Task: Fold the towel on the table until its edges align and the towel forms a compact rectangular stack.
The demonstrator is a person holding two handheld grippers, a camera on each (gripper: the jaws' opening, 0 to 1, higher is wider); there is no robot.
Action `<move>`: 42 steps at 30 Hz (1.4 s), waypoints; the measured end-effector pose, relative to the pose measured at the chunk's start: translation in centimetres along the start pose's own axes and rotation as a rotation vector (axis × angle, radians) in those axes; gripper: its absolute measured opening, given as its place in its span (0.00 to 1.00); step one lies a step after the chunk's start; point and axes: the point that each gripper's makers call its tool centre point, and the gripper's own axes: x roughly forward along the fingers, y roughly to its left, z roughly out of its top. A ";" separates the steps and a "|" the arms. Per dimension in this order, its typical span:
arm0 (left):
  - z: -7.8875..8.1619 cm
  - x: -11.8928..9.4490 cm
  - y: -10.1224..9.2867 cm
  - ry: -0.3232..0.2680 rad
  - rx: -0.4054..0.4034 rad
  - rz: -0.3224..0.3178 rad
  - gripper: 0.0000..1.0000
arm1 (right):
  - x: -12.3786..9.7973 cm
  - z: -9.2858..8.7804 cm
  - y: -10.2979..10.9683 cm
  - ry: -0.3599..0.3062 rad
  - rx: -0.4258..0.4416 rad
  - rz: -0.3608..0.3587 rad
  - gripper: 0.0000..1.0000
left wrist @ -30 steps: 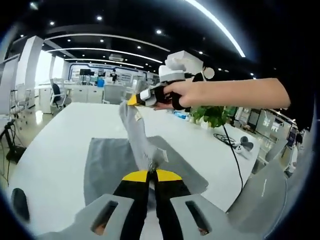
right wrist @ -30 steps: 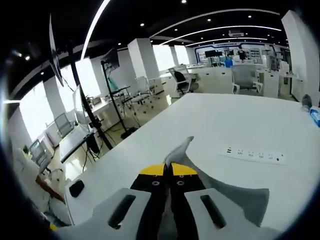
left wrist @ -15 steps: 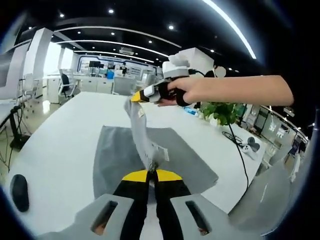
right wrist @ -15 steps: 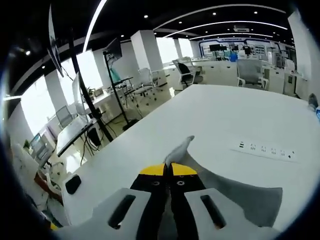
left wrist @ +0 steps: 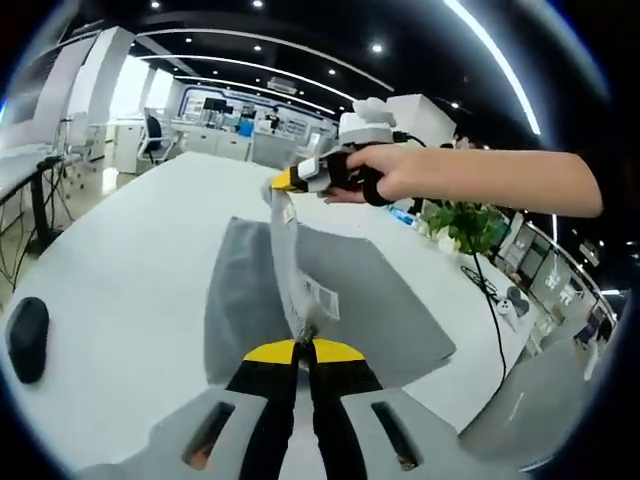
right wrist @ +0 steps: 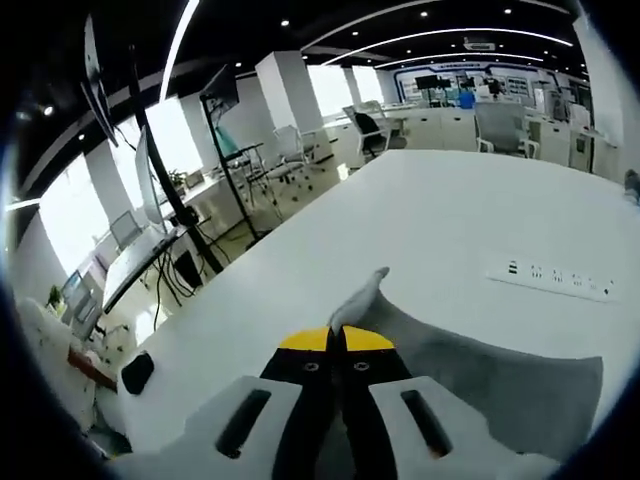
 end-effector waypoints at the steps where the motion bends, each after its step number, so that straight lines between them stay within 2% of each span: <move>1: -0.1 0.0 0.2 0.002 -0.006 0.002 0.04 | 0.2 -0.1 0.0 0.001 0.002 -0.001 0.00; 4: -0.5 0.2 0.7 0.007 -0.025 0.005 0.04 | 0.9 -0.6 0.1 0.004 0.004 -0.008 0.00; 6: -0.6 0.3 0.9 0.012 -0.034 0.007 0.05 | 1.3 -0.7 0.1 -0.002 -0.066 -0.021 0.00; 8: -0.9 0.5 1.2 0.018 -0.043 0.010 0.05 | 1.6 -0.9 0.3 -0.005 -0.092 -0.028 0.00; 12: -1.6 0.9 2.0 0.033 -0.067 0.019 0.06 | 2.5 -1.3 0.2 -0.011 -0.091 -0.048 0.00; 14: -2.1 1.0 2.7 0.048 -0.083 0.047 0.08 | 2.9 -1.5 -0.1 -0.015 -0.093 -0.067 0.00; 15: -2.5 0.7 3.6 0.057 -0.096 0.099 0.08 | 3.3 -1.4 -0.6 -0.022 -0.103 -0.080 0.00; 17: -2.5 0.6 3.5 0.057 -0.096 0.095 0.08 | 3.7 -1.4 -1.0 -0.024 -0.106 -0.091 0.00; 19: -2.8 0.7 4.1 0.045 -0.143 0.097 0.08 | 4.1 -1.5 -1.2 -0.021 -0.105 -0.093 0.00; 26: -2.6 0.8 4.2 0.041 -0.155 0.092 0.05 | 5.8 -2.0 -1.8 0.000 -0.094 -0.080 0.00; 29: -2.6 1.1 4.0 0.040 -0.166 0.089 0.01 | 5.8 -2.2 -1.3 0.003 -0.069 -0.063 0.01; 34: -2.6 1.1 4.0 0.046 -0.166 0.088 0.01 | 5.6 -2.1 -0.1 -0.004 -0.100 -0.032 0.04; 37: -2.5 1.1 4.0 0.047 -0.162 0.088 0.01 | 5.4 -1.8 0.0 -0.009 -0.117 -0.040 0.05; 42: -2.9 1.4 4.8 0.072 -0.161 0.116 0.11 | 4.9 -1.5 0.1 -0.010 -0.134 -0.029 0.10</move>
